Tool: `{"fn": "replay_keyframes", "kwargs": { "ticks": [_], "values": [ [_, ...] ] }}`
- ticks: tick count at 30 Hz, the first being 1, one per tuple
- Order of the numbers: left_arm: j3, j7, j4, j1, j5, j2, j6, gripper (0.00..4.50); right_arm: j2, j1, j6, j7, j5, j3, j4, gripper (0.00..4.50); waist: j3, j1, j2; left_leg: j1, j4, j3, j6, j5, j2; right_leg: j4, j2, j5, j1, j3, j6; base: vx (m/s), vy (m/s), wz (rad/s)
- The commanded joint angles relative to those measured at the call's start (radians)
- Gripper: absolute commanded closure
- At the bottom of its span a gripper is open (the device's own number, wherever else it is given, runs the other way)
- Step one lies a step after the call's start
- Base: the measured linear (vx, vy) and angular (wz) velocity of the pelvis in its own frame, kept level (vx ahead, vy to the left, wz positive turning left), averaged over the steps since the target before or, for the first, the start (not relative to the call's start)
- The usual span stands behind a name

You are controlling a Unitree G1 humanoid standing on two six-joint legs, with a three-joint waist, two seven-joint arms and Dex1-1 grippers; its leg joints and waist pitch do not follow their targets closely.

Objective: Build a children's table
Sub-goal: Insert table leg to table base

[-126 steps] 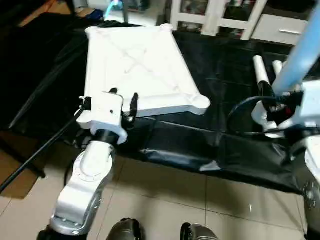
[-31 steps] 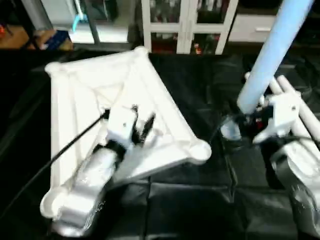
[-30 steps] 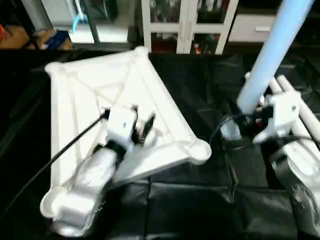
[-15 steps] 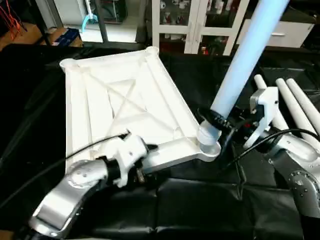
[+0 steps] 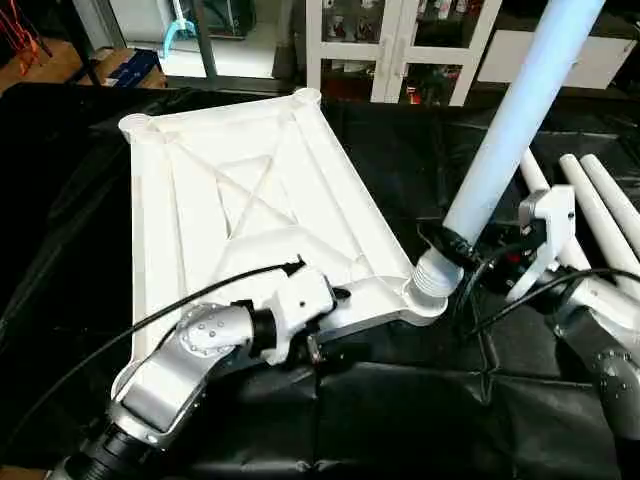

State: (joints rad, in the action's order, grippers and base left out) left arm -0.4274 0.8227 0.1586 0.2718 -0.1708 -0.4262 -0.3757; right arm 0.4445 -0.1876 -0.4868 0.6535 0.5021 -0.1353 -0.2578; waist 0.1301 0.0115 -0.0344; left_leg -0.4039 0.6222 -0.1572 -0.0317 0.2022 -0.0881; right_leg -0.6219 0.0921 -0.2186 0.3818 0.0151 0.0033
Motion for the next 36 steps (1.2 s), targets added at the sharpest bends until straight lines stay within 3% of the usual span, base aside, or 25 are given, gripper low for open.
{"fn": "replay_keyframes", "kwargs": {
  "ticks": [1, 6, 11, 13, 14, 15, 19, 24, 28, 36],
  "values": [
    [-0.018, 0.01, 0.006, 0.004, 0.012, -0.007, -0.002, 0.95, 0.006, 0.003, 0.024, -0.007, -0.003, -0.026, -0.035, 2.63, -0.062, 0.003, 0.001, 0.03, -0.103, 0.055, -0.051, 0.205, -0.128, 0.064, 0.077, -0.028, -0.031, -0.038, -0.295, 0.0, 0.0, 0.0],
    [-0.043, -0.026, -0.062, 0.034, 0.082, 0.005, 0.021, 1.28, 0.01, 0.013, 0.027, -0.015, -0.003, -0.029, -0.048, 2.63, -0.062, 0.0, -0.002, 0.03, -0.103, 0.056, -0.043, 0.207, -0.128, 0.065, 0.075, -0.011, -0.031, -0.038, -0.289, 0.0, 0.0, 0.0],
    [-0.032, -0.027, -0.075, 0.033, 0.095, -0.014, 0.01, 1.68, 0.02, 0.019, 0.028, -0.012, -0.006, -0.026, -0.054, 2.63, -0.06, 0.0, -0.002, 0.029, -0.107, 0.057, -0.047, 0.204, -0.13, 0.065, 0.077, 0.003, -0.033, -0.037, -0.291, 0.0, 0.0, 0.0],
    [-0.03, -0.024, -0.079, 0.034, 0.094, -0.016, 0.015, 1.79, 0.019, 0.019, 0.028, -0.011, -0.006, -0.026, -0.055, 2.63, -0.058, -0.001, -0.003, 0.029, -0.109, 0.058, -0.044, 0.219, -0.13, 0.068, 0.077, -0.019, -0.031, -0.037, -0.288, 0.0, 0.0, 0.0],
    [-0.027, -0.024, -0.082, 0.033, 0.096, -0.017, 0.015, 1.86, 0.021, 0.019, 0.029, -0.012, -0.006, -0.025, -0.055, 2.63, -0.057, -0.003, 0.003, 0.029, -0.11, 0.057, -0.041, 0.238, -0.13, 0.071, 0.077, -0.045, -0.03, -0.038, -0.286, 0.0, 0.0, 0.0],
    [-0.025, -0.023, -0.085, 0.033, 0.1, -0.02, 0.015, 2.1, 0.022, 0.019, 0.029, -0.011, -0.006, -0.024, -0.054, 2.63, -0.055, -0.003, 0.0, 0.029, -0.111, 0.058, -0.036, 0.252, -0.13, 0.072, 0.079, -0.072, -0.029, -0.039, -0.281, 0.0, 0.0, 0.0],
    [-0.026, -0.02, -0.089, 0.03, 0.114, -0.028, 0.011, 2.29, 0.023, 0.016, 0.032, -0.009, -0.008, -0.017, -0.052, 2.63, -0.05, -0.006, 0.001, 0.029, -0.116, 0.061, -0.005, 0.308, -0.131, 0.08, 0.079, -0.159, -0.023, -0.041, -0.255, 0.0, 0.0, 0.0],
    [-0.037, -0.018, -0.08, 0.033, 0.132, -0.047, -0.025, 2.71, 0.024, 0.007, 0.033, -0.007, -0.008, -0.007, -0.047, 2.63, -0.048, -0.006, 0.004, 0.03, -0.119, 0.061, 0.009, 0.324, -0.13, 0.085, 0.081, -0.19, -0.017, -0.044, -0.235, 0.0, 0.0, 0.0],
    [-0.042, -0.014, -0.073, 0.04, 0.145, -0.061, -0.059, 3.01, 0.023, 0.003, 0.034, -0.006, -0.01, -0.003, -0.044, 2.63, -0.049, -0.005, 0.005, 0.028, -0.119, 0.058, -0.007, 0.284, -0.128, 0.087, 0.082, -0.169, -0.02, -0.045, -0.234, 0.0, 0.0, 0.0],
    [-0.037, -0.006, -0.058, 0.046, 0.15, -0.088, -0.077, 3.68, 0.024, 0.0, 0.039, -0.004, -0.014, 0.0, -0.04, 2.63, -0.053, -0.005, 0.003, 0.027, -0.118, 0.054, -0.056, 0.198, -0.129, 0.081, 0.078, -0.073, -0.024, -0.04, -0.264, 0.0, 0.0, 0.0]
  ]
}}
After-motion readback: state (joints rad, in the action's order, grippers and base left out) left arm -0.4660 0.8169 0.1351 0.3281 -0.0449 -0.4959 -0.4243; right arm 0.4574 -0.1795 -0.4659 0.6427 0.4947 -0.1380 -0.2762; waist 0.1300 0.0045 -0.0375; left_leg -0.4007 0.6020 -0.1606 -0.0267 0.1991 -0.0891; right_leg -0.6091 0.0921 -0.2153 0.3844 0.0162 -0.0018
